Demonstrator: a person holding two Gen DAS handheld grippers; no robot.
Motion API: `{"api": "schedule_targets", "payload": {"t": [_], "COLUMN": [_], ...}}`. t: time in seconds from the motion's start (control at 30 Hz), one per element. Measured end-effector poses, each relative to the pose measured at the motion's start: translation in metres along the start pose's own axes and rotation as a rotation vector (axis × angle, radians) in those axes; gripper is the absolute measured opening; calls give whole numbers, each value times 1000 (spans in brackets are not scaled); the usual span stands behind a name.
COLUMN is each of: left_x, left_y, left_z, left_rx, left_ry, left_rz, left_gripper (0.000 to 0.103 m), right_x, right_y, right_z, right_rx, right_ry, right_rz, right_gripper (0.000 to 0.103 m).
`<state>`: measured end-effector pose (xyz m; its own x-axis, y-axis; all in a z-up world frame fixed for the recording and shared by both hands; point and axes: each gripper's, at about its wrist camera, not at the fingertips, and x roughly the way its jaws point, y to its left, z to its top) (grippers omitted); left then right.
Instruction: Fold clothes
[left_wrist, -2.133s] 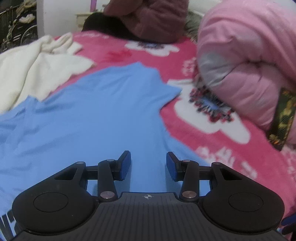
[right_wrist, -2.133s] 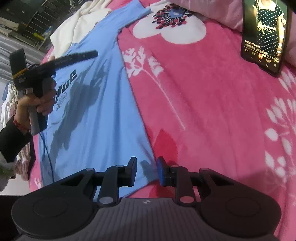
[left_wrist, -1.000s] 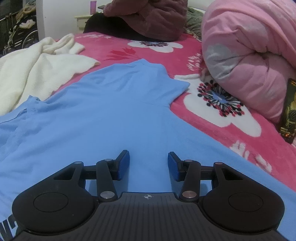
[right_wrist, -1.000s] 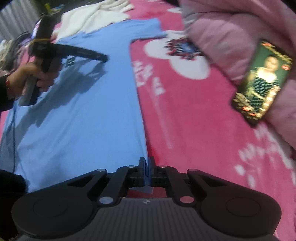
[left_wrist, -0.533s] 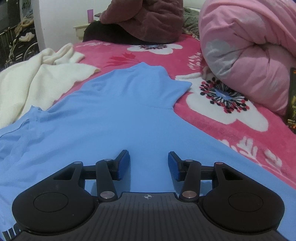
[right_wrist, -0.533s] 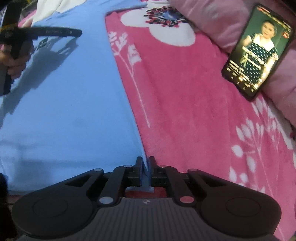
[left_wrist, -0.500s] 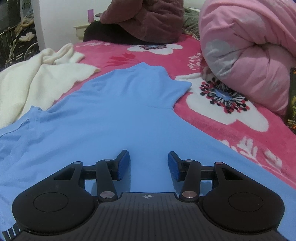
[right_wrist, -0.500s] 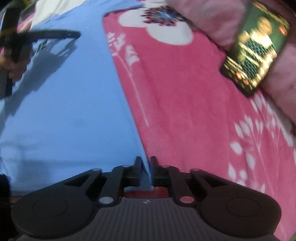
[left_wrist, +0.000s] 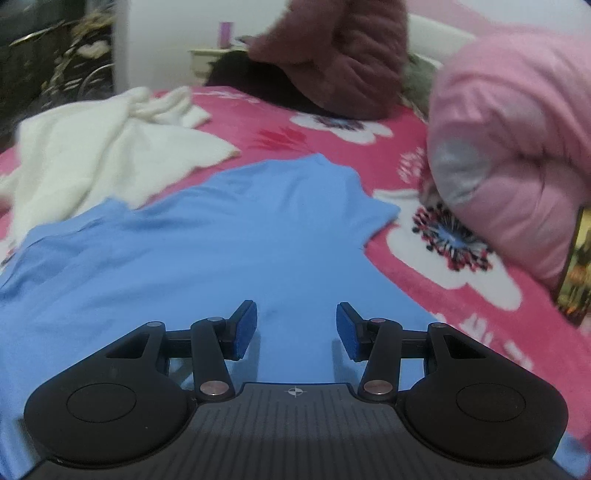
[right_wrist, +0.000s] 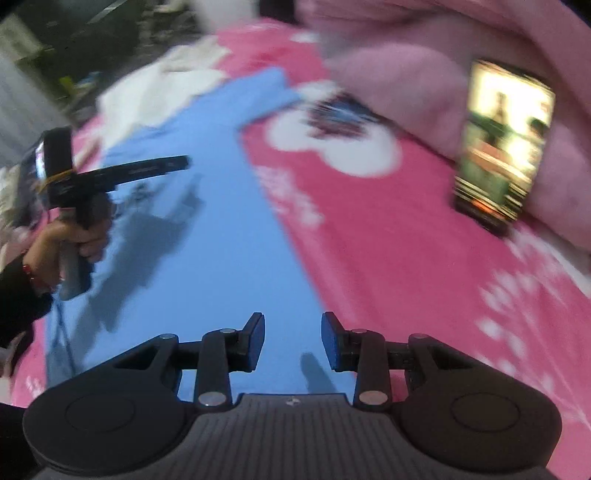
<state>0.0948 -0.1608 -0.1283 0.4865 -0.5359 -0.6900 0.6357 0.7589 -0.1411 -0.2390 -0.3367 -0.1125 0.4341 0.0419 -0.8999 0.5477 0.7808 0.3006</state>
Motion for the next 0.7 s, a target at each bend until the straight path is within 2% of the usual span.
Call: {"api": "schedule_targets", "payload": {"t": [0.07,0.17,0.23,0.37,0.43,0.5,0.57,0.63,0.7], "left_x": [-24,-67,-100,-170,-192,-201,-195,-182,-172], "left_y": [14,43,67,120,144,168,188,199,213], "left_z": [-8,-32,-51,-86,-98,-107,-112,-115,-122], "left_rx": [-38,-72,-115,-270,-331,-383,-400,-409,-474], "left_ry": [2,7,13,-7,-28,-26,-6,20,20], "left_rz": [16,83,145,282,367,435,468,484,462], "left_gripper": [48,49,49,50,54,55,55,55,55], "right_x": [6,14,20,35,38,39,38,39,43], "right_y": [10,26,36,47,54,63,74,84,90], "right_z": [1,1,2,0,0,1,4,7,6], "right_rx": [-12,-29,-40,-24,-35,-55,-82,-104,-100], "right_ry": [-17,-42,-59,-64,-62,-66,-76,-90,-90], "right_rz": [35,88,123,182,200,219,239,250,256], "right_gripper": [37,37,37,37,37,37,37,37,37]}}
